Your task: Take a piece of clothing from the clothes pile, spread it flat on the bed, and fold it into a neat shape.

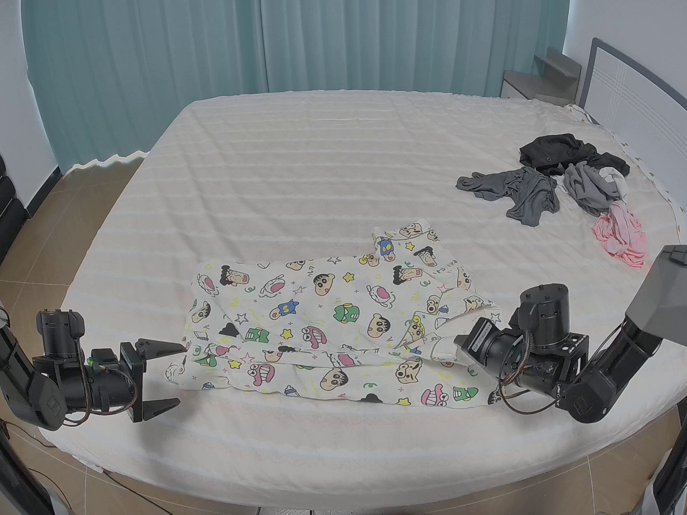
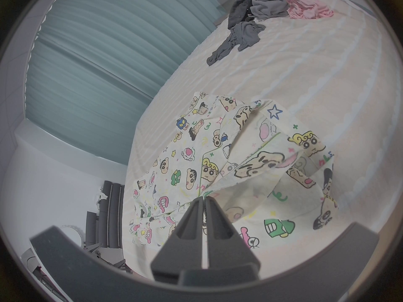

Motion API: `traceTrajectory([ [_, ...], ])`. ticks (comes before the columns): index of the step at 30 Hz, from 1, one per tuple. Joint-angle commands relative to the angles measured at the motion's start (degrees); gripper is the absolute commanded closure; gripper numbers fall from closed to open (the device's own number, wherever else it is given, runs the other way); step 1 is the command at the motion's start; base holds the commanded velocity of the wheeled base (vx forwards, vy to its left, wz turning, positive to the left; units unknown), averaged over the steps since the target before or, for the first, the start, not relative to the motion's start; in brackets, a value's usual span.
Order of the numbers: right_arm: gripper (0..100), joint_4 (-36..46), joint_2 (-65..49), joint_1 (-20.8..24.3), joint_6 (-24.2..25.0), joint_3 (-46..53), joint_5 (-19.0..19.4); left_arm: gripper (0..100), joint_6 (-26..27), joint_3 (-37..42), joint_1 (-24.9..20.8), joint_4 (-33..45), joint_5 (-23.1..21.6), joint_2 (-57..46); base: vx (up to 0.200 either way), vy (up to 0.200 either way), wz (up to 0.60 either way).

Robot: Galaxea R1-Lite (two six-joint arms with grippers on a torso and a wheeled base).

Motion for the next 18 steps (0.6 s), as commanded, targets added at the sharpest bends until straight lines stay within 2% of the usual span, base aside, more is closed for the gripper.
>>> traceTrajectory([
  [1,100,5.19,-5.84,1.33,-0.73,-3.25,-1.86,0,-0.02,-0.02,0.02,-0.03,0.02,0.09,0.0,0.0,0.0],
  [6,100,8.97,-7.25,2.65,-1.7,-3.95,-3.44,0,-0.02,-0.1,0.02,-0.03,0.11,0.18,0.0,0.0,0.0],
  [12,100,13.27,-7.42,5.02,-3.54,-4.74,-7.92,0,-0.02,-0.19,0.02,-0.03,0.2,0.18,0.0,0.0,0.0],
  [18,100,17.58,-9.44,6.6,-4.95,-4.65,-9.24,0,-0.02,-0.19,0.02,-0.03,0.2,0.18,0.0,0.0,0.0],
])
